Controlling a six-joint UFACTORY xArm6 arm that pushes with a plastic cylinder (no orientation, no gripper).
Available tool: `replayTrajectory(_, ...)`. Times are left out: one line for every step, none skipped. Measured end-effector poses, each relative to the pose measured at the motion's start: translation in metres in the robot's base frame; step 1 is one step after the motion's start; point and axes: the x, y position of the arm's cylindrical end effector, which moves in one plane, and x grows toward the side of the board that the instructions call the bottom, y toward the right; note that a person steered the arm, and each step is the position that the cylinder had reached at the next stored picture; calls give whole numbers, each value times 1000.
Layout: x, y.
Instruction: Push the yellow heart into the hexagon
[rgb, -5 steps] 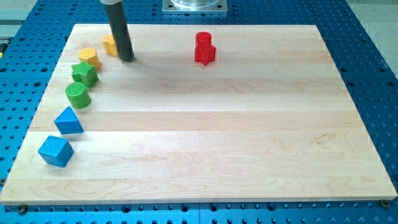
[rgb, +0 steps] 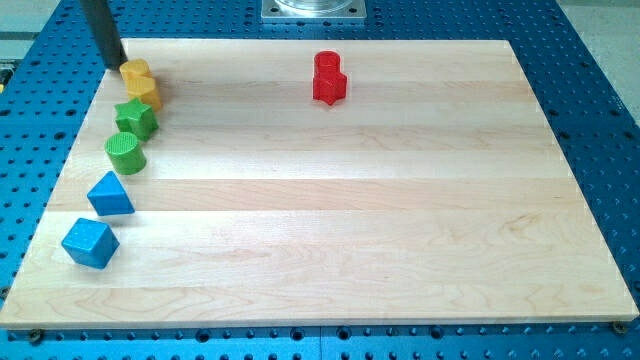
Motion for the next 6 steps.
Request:
replayTrajectory(4, 25)
replayTrajectory(9, 34)
replayTrajectory(19, 55)
replayTrajectory(0, 55)
replayTrajectory(-20, 74)
replayTrajectory(-21, 109)
